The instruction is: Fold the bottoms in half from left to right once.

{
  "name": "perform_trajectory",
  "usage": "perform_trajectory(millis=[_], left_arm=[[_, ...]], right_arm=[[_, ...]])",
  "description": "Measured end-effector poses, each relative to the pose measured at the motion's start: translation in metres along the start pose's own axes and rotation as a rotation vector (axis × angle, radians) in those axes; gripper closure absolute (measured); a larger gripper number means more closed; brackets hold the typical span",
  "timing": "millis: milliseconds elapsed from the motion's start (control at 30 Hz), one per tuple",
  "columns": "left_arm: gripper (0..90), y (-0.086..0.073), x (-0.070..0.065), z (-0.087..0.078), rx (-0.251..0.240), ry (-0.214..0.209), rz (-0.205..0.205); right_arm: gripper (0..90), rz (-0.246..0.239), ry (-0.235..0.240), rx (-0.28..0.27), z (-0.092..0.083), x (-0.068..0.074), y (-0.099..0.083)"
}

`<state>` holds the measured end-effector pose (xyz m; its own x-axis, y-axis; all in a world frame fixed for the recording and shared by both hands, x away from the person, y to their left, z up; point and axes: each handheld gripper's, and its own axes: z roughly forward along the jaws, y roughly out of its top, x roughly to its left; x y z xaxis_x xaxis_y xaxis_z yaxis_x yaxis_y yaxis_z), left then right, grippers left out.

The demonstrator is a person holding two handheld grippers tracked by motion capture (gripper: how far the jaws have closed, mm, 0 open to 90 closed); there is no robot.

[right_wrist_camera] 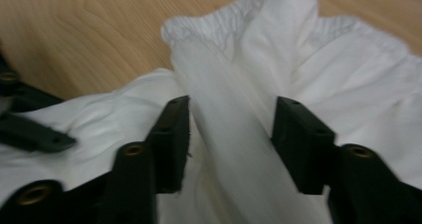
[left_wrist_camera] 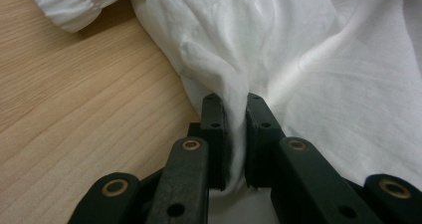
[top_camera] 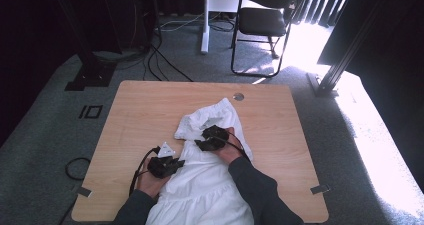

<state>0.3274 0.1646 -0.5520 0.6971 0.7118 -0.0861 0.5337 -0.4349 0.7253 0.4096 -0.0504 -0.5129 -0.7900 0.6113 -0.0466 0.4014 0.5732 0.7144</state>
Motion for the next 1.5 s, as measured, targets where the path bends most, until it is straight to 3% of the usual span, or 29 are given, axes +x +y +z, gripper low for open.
perform_trajectory(millis=[33,100,167,200,233,333,400,500,600,633,800,933,1000,1100,1167,1233,1267,1333,1367,1433,1500], left_arm=[[82.7,0.0,0.0,0.0,0.001,-0.001,-0.001],[82.7,0.0,0.0,0.0,0.0,-0.002,-0.001],[82.8,0.0,0.0,0.0,0.0,-0.002,-0.003],[82.8,0.0,-0.001,0.0,-0.001,0.003,-0.002],[82.8,0.0,-0.002,-0.001,0.001,0.003,0.0],[82.6,0.0,-0.002,-0.001,0.004,-0.001,0.005],[82.4,0.0,-0.003,-0.001,0.007,-0.003,0.006],[78.8,0.001,-0.006,0.001,0.007,-0.021,0.01],[68.5,0.003,-0.007,0.003,0.007,-0.023,0.007],[65.1,0.003,-0.007,0.003,0.006,-0.017,0.003],[54.9,0.009,0.001,-0.006,-0.049,-0.028,-0.036],[53.1,0.024,0.009,-0.013,-0.091,-0.007,-0.034],[52.0,0.034,0.013,-0.013,-0.107,-0.001,-0.035],[51.8,0.051,0.02,-0.009,-0.125,0.005,-0.04],[51.7,0.063,0.024,-0.003,-0.126,0.018,-0.034],[51.7,0.075,0.028,0.006,-0.119,0.01,-0.037],[51.7,0.081,0.029,0.012,-0.11,0.012,-0.036],[51.6,0.092,0.031,0.025,-0.086,0.024,-0.034],[51.1,0.096,0.033,0.032,-0.075,0.034,-0.041],[50.6,0.103,0.036,0.045,-0.06,0.048,-0.05],[48.4,0.107,0.04,0.056,-0.041,0.058,-0.079]], right_arm=[[49.7,-0.005,0.002,0.015,0.006,-0.001,0.0],[72.9,-0.022,-0.002,0.043,0.012,-0.003,0.001],[72.9,-0.022,-0.002,0.043,0.012,-0.003,0.001],[79.6,-0.014,-0.005,0.03,0.009,-0.007,0.002],[87.0,0.04,-0.037,-0.059,-0.012,-0.023,0.009],[88.3,0.143,-0.145,-0.179,-0.047,-0.055,0.007],[88.3,0.292,-0.174,-0.233,-0.064,-0.085,-0.004],[82.4,0.453,-0.196,-0.201,-0.065,-0.123,-0.029],[62.1,0.526,-0.196,-0.161,-0.051,-0.139,-0.052],[61.5,0.543,-0.199,-0.14,-0.047,-0.141,-0.057],[52.7,0.537,-0.172,-0.173,-0.055,-0.132,-0.065],[50.5,0.508,-0.171,-0.237,-0.075,-0.115,-0.069],[50.7,0.497,-0.139,-0.252,-0.083,-0.109,-0.075],[50.5,0.454,-0.1,-0.203,-0.084,-0.1,-0.084],[48.0,0.454,-0.023,-0.181,-0.079,-0.095,-0.088],[47.8,0.415,-0.008,-0.152,-0.07,-0.09,-0.089],[53.0,0.399,-0.005,-0.122,-0.064,-0.089,-0.088],[73.6,0.38,-0.031,-0.073,-0.057,-0.09,-0.087],[81.3,0.396,-0.063,-0.055,-0.055,-0.092,-0.087],[84.5,0.462,-0.121,-0.037,-0.055,-0.099,-0.088],[80.9,0.477,-0.145,0.036,-0.05,-0.103,-0.089]])
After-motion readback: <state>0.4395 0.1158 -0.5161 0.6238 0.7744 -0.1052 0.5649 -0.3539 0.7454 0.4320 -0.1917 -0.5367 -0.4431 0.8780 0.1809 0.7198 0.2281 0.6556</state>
